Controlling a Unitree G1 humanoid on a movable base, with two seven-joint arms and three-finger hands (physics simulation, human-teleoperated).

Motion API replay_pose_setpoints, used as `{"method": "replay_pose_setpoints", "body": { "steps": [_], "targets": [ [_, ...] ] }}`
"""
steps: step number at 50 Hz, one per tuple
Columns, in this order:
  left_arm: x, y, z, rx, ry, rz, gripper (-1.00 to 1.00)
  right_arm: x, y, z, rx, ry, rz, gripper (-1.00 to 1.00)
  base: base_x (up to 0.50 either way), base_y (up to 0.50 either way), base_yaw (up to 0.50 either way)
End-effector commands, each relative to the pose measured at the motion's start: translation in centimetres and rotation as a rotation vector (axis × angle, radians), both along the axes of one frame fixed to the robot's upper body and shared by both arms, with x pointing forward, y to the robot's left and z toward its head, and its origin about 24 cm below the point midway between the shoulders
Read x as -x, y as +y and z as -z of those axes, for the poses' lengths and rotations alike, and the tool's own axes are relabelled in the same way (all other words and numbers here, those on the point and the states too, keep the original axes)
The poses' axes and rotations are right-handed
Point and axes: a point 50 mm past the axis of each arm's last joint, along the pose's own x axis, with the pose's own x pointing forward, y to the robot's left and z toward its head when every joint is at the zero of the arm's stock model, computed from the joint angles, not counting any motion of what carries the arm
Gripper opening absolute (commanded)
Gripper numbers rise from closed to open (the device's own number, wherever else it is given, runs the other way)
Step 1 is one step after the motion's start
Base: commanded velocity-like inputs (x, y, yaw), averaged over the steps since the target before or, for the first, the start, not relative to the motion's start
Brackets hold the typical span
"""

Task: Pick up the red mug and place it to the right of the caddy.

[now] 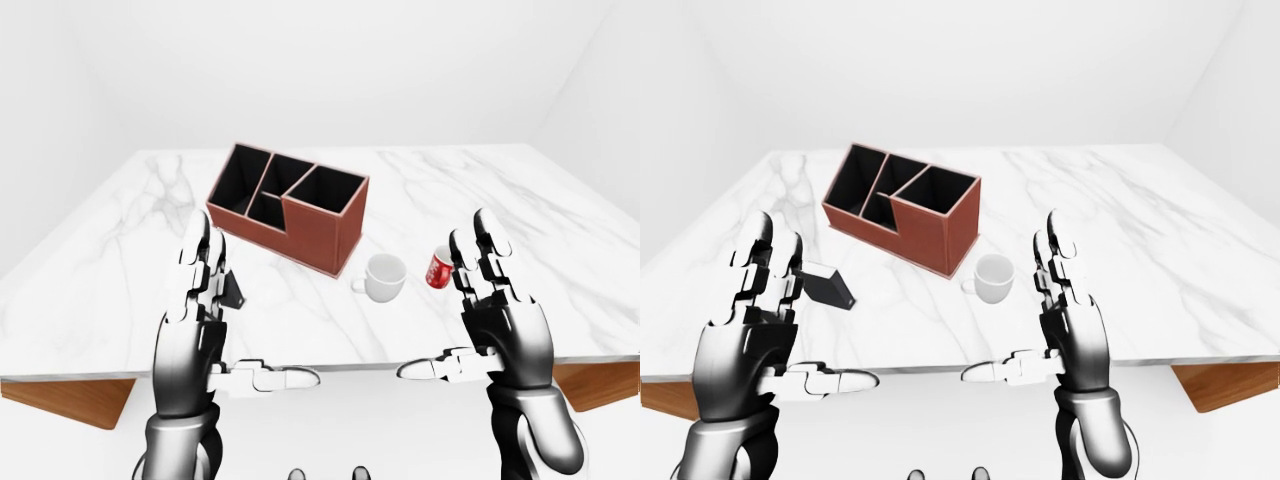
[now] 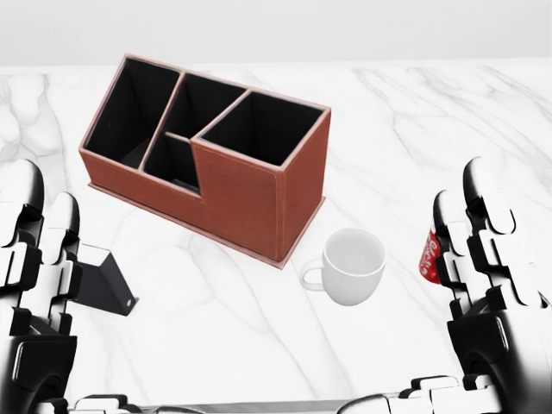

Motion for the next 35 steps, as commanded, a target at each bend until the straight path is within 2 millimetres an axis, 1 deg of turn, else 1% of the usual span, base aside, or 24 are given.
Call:
{"method": "replay_pose_setpoints", "body": {
  "steps": [1,24,27,29,33,35],
  "targets": [
    [0.20,0.18,-0.26,0.012,-0.011,-0.008,1.00,1.43,-0.28,-1.37,0.002,-0.055,0.012,1.00,0.50,0.00,0.00],
    [0.15,0.17,-0.13,0.008,-0.005,-0.007,1.00,1.42,-0.32,-1.40,0.001,-0.057,0.016,1.00,0.50,0.00,0.00],
    [0.00,0.19,-0.08,0.008,-0.004,-0.007,1.00,1.07,-0.22,-1.07,0.010,-0.042,0.024,1.00,0.49,0.00,0.00],
    [-0.19,0.24,0.07,0.009,0.001,-0.008,1.00,0.82,-0.06,-0.71,0.017,-0.025,0.027,1.00,0.33,0.00,0.00],
    [0.10,0.22,-0.18,0.007,-0.008,-0.006,1.00,1.07,-0.11,-1.11,0.002,-0.044,0.027,1.00,0.00,0.00,0.00],
    [-0.16,0.17,0.07,0.002,0.002,-0.004,1.00,1.03,-0.34,-1.20,-0.005,-0.050,0.035,1.00,0.00,0.00,0.00]
  ]
}}
